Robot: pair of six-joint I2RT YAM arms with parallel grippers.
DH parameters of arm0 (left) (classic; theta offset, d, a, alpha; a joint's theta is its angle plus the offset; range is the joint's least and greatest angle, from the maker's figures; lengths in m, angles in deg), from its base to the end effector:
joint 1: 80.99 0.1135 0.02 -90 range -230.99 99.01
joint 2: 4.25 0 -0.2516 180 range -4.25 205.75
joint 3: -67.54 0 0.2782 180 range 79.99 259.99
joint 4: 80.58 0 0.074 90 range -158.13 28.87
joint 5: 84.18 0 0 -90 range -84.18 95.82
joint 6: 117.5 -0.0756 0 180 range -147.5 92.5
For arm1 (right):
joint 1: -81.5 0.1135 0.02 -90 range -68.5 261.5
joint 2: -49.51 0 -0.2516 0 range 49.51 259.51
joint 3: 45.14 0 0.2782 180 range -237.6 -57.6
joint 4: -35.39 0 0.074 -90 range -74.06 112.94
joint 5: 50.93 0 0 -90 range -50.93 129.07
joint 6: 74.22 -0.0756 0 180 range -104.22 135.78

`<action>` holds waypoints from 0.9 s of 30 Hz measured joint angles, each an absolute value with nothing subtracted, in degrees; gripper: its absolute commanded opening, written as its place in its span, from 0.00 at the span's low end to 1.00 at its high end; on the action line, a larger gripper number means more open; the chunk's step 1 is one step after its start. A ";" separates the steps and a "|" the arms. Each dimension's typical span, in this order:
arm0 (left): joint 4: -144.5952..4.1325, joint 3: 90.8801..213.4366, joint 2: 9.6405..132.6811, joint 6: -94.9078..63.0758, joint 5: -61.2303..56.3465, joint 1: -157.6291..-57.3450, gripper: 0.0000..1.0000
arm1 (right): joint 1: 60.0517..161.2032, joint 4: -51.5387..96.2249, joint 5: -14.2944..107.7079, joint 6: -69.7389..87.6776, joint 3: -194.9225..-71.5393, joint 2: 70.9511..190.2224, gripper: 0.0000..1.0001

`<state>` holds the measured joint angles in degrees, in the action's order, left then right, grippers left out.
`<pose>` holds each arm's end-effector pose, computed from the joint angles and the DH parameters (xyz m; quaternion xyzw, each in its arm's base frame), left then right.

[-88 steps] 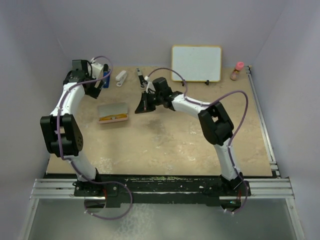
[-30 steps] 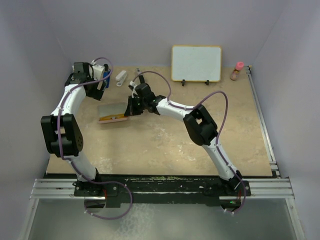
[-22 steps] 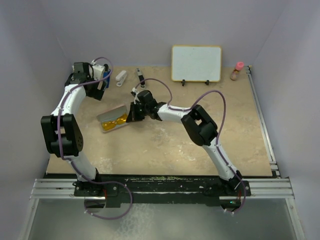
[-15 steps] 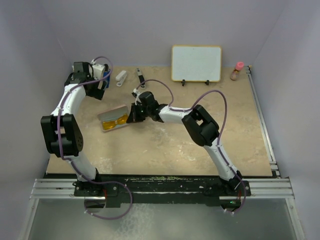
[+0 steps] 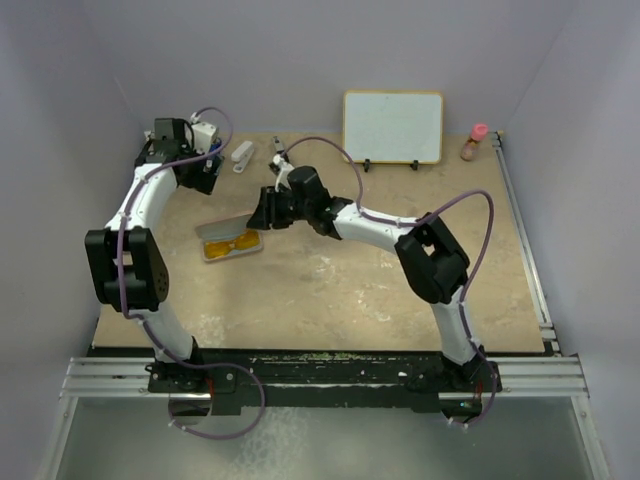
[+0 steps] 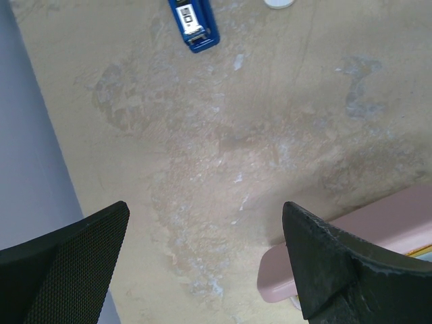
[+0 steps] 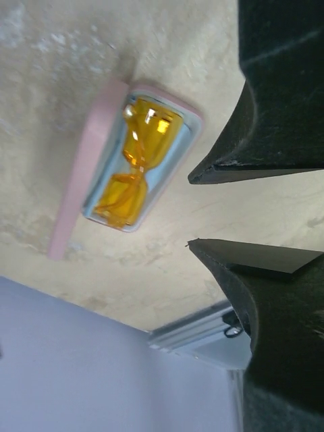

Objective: Organize the sunglasses
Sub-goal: Adjust the sunglasses case at the center of the board, then close the sunglasses case at the center of the board.

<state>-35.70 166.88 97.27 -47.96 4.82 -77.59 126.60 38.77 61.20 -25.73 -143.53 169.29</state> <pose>0.4494 0.0254 0.2399 0.1412 0.9198 0.0677 0.3598 0.3617 0.4033 0.1859 -0.1376 0.7901 0.5086 0.3132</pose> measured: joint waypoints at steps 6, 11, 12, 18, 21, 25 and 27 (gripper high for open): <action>-35.64 167.21 99.00 -47.96 5.02 -80.04 0.98 | 126.49 26.69 54.38 -21.01 -154.30 175.26 0.36; -35.20 167.43 100.55 -47.96 5.72 -80.98 0.98 | 126.51 19.58 51.12 -19.13 -154.54 178.65 0.35; -35.07 167.43 100.68 -47.96 6.11 -81.13 0.98 | 126.54 18.36 50.64 -18.89 -154.54 179.19 0.35; -34.61 167.43 100.90 -47.96 7.51 -82.27 0.98 | 127.26 15.56 50.27 -17.93 -155.18 179.63 0.35; -34.61 167.43 100.90 -47.96 7.91 -82.73 0.98 | 127.70 15.78 50.29 -17.84 -155.75 179.63 0.37; -34.61 167.43 101.23 -47.99 8.58 -83.03 0.98 | 128.02 15.96 50.46 -17.86 -155.75 179.63 0.38; -34.61 167.43 101.68 -47.99 8.93 -83.07 0.98 | 128.13 15.82 50.53 -17.89 -156.14 179.67 0.38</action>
<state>-34.61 167.43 101.68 -47.99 8.93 -83.07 128.13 15.82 50.53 -17.89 -156.14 179.67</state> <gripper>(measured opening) 0.982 0.377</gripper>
